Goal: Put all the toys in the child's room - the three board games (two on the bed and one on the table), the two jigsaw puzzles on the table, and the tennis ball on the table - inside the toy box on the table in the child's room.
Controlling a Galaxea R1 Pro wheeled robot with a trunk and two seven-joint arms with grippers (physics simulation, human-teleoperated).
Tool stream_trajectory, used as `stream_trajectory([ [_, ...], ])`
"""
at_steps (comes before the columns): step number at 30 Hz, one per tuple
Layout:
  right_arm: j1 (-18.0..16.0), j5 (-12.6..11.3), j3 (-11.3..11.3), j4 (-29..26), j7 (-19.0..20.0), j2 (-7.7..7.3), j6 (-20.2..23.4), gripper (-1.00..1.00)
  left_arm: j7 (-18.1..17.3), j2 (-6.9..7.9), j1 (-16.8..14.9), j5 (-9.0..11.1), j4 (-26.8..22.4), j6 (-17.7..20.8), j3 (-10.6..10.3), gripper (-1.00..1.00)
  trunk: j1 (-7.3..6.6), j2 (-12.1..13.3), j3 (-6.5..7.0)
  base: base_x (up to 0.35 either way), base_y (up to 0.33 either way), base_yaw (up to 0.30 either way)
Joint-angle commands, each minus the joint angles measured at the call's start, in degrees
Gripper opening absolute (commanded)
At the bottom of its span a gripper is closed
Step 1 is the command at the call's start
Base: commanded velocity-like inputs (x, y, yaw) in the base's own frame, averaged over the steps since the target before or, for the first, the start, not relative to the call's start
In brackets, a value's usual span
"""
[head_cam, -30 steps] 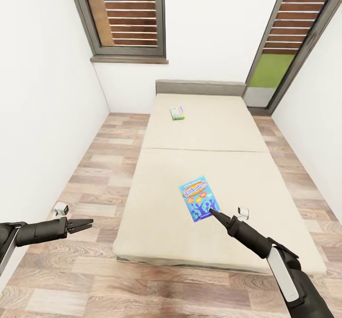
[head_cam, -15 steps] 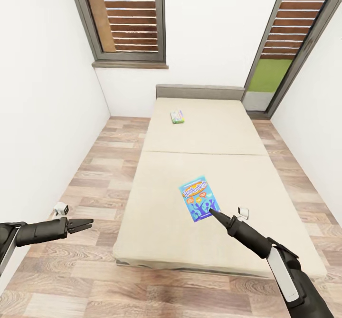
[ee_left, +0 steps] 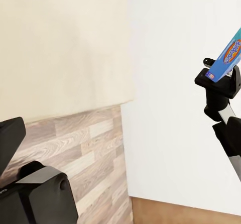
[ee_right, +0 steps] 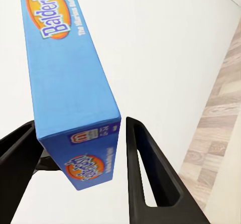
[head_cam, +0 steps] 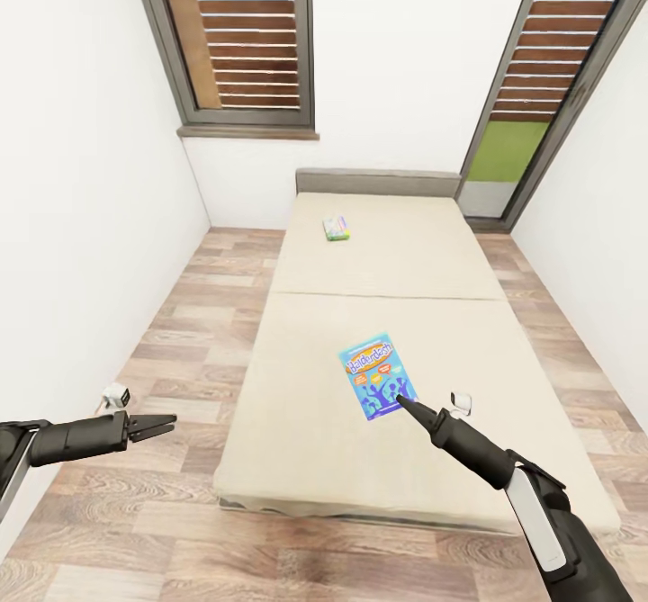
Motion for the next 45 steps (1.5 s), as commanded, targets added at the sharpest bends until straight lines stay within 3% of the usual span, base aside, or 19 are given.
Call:
stream_trajectory([
  [1, -0.03, -0.33, -0.01, 0.0, 0.06, -0.01, 0.49, -1.0, -0.23, 0.04, -0.02, -0.04, -0.01, 0.61, -0.01, 1.0, 0.03, -0.09, 0.01, 0.0, 0.0, 0.0],
  [37, 0.05, -0.33, -0.01, 0.0, -0.08, -0.09, -0.68, -1.0, -0.23, -0.01, -0.02, -0.12, -0.01, 0.52, -0.01, 1.0, 0.03, -0.09, 3.39, 0.0, 0.0, -0.003],
  [45, 0.06, -0.36, -0.01, 0.0, -0.16, -0.09, -0.73, -1.0, -0.23, -0.01, -0.02, -0.12, -0.01, 0.52, -0.01, 1.0, 0.03, -0.09, 3.63, 0.0, 0.0, -0.008],
])
